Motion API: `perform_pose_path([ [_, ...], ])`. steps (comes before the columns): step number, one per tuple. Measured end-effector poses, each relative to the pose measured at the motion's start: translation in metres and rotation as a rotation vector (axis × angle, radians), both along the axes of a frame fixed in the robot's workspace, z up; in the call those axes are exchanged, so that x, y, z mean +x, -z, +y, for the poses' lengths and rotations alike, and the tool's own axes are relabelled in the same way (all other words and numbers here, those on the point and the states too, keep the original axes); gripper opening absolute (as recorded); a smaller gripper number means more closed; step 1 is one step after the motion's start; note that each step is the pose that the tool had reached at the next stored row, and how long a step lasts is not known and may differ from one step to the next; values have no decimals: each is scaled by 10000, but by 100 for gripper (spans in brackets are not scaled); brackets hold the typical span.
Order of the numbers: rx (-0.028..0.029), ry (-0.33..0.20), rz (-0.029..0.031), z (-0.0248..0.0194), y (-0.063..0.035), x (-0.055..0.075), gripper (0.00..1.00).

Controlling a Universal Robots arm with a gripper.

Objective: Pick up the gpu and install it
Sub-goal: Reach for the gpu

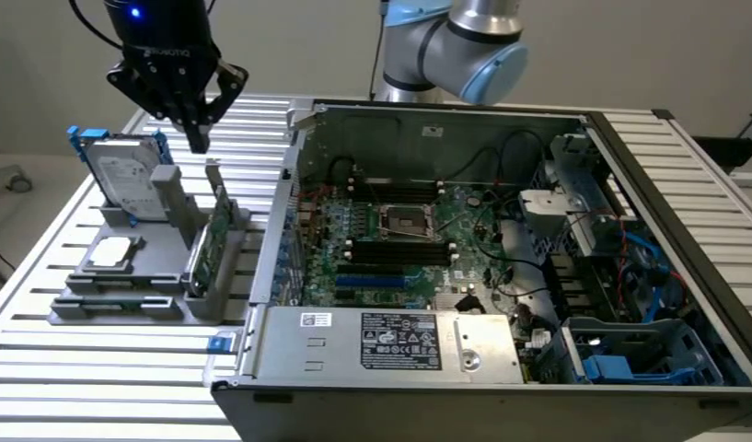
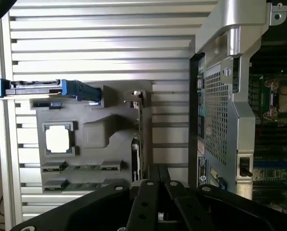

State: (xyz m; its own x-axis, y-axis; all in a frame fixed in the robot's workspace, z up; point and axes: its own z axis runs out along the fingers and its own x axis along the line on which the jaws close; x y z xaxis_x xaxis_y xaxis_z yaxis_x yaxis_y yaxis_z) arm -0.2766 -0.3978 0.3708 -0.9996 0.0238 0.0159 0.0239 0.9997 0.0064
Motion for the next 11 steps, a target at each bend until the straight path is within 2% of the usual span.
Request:
perform_pose_path([
  [4,-60,-39,0,0,20,-83,11],
  [7,-84,-83,8,0,35,-118,11],
  [11,-122,-157,43,-5,46,-141,11],
])
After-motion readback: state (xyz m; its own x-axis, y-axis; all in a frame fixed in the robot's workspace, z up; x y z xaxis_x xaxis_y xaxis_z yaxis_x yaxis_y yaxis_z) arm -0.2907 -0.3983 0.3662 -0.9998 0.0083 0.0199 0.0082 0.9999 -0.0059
